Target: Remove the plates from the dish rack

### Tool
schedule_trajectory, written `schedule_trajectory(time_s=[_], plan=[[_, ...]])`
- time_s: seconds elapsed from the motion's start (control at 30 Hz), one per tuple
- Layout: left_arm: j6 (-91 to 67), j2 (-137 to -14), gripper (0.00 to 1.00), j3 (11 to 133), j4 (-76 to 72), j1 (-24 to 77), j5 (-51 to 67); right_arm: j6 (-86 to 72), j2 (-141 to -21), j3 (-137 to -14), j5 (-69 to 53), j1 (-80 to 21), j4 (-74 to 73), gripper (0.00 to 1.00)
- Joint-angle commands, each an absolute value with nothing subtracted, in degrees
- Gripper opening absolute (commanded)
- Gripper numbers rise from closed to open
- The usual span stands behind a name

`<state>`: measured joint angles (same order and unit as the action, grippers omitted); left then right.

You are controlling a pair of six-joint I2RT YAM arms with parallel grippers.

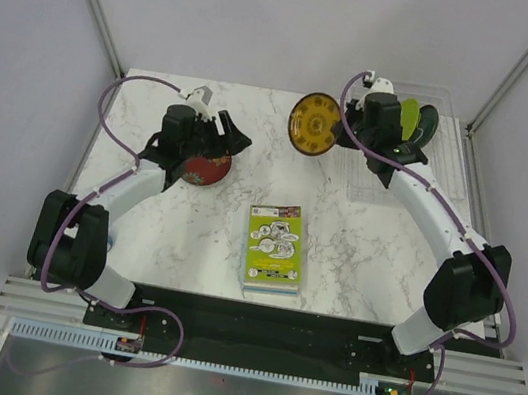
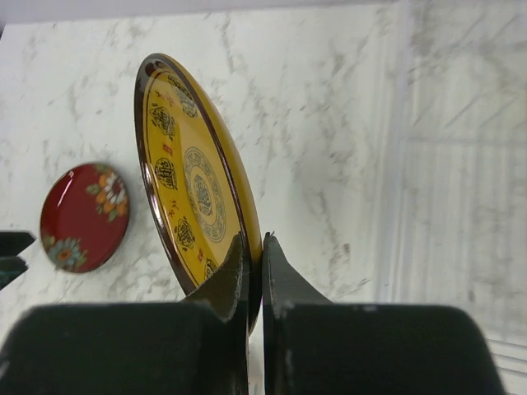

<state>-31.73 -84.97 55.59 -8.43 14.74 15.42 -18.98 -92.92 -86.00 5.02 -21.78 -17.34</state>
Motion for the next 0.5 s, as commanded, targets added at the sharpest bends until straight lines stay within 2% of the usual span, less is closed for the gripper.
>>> schedule_trajectory(time_s=[0.0,0.47], plan=[[-38.0,-85.1,0.8,53.4,-21.7,14.9,22.6,-27.5,-93.4,-83.4,-5.1,-23.7,-9.9,0.0],[-45.0,-90.3,0.8,50.2,-33.4,14.9,27.2,-38.7,-94.0,-75.5,-16.1,-25.5,3.2,0.0]])
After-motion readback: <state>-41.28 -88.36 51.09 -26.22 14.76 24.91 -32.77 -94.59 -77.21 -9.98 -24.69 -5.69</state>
